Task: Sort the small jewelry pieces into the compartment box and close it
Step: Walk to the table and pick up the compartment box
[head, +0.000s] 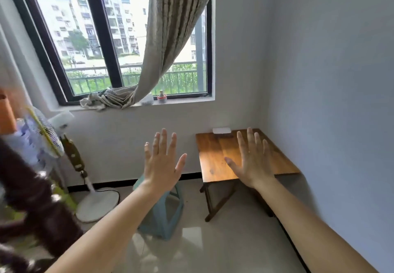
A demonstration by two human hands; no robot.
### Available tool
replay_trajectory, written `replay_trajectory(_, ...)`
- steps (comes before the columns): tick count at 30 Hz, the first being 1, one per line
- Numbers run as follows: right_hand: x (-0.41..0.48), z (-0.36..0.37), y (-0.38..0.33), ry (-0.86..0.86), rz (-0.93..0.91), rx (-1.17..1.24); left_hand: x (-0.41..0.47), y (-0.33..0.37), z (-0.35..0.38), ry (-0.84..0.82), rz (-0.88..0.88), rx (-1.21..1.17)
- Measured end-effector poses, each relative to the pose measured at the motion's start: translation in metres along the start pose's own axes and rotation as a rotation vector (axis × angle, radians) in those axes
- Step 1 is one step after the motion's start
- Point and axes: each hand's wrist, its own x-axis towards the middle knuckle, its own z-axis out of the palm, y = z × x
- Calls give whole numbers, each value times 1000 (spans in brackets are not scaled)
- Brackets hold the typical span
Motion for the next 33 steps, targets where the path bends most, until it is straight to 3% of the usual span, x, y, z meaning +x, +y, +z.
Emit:
replay_trajectory(9,226,67,16,3,0,9,206,-28,63,61,6,-34)
replay_trajectory(16,344,161,40,-35,55,-37,355,-58,177,45,29,-117)
replay_trajectory(23,484,240,68,-78,232,-72,533,-71,295,-54,185,-195)
replay_trajectory(28,542,274,85,-81,382,-89,644,-51,351,-112,328,-214)
replay_trajectory(33,556,290,121,-105,518,-138,696,-3,395,-175,449,-286)
